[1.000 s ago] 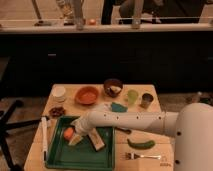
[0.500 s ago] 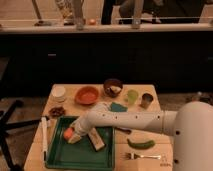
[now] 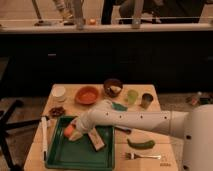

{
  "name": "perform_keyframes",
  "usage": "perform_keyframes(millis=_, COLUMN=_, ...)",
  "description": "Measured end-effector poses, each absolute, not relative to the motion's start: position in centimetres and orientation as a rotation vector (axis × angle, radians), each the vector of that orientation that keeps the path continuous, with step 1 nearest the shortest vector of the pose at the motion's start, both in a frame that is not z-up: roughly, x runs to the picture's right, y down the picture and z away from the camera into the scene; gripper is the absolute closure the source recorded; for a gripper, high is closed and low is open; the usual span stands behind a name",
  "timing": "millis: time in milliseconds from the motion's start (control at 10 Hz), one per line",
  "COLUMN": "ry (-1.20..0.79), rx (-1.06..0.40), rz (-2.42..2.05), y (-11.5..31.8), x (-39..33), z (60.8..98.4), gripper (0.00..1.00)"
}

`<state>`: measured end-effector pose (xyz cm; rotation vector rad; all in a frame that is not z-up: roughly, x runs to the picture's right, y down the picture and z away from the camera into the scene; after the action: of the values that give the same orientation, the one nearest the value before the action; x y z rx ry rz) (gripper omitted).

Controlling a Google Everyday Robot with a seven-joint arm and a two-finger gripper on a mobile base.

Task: Place apple in paper cup

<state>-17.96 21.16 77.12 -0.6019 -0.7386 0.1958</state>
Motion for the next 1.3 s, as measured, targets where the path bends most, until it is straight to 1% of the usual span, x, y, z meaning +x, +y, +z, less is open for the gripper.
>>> perform_keyframes(millis=400, ry=-0.793, rx=-0.547, rz=0.177, y=18.2, x=-18.2, z=74.9, gripper=1.00)
perform_keyframes(millis=800, ry=-0.841, rx=-0.510, rz=0.149, y=14.9, x=-21.0, z=74.0, gripper=1.00)
perform_keyframes(millis=1300, ry=-0.844, rx=-0.505, rz=0.150, y=14.5, x=-21.1, z=74.1, gripper=1.00)
